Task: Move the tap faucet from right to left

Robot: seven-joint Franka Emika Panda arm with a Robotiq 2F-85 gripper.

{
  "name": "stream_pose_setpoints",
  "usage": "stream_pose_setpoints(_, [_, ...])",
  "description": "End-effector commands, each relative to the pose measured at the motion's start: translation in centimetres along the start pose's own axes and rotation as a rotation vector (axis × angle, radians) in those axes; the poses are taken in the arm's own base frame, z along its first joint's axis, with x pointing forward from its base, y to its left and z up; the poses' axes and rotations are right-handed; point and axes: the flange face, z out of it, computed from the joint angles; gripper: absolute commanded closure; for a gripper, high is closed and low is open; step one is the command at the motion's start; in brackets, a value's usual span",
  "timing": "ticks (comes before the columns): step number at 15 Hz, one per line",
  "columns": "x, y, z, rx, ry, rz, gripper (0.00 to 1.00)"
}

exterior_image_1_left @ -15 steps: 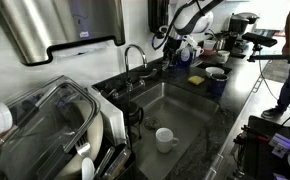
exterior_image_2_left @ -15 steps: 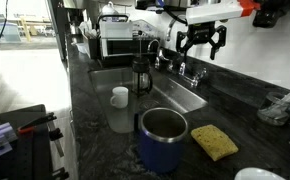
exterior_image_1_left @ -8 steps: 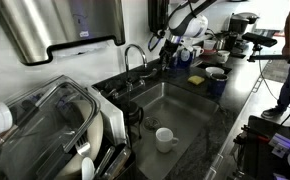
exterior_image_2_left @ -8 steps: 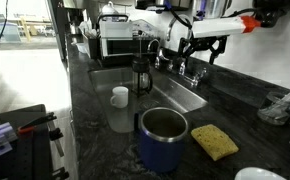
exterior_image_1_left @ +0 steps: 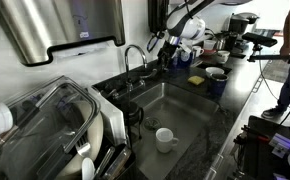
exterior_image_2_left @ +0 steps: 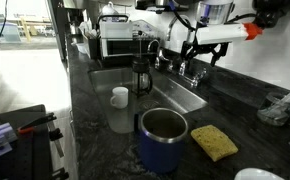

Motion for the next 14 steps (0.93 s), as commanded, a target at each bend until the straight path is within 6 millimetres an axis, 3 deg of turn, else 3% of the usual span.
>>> stream_pose_setpoints(1, [0.1,0.0,0.0,0.0,-0.001,0.0,0.0])
stream_pose_setpoints(14, [0.4,0.3,1.3,0.008,0.03,-0.017,0.0])
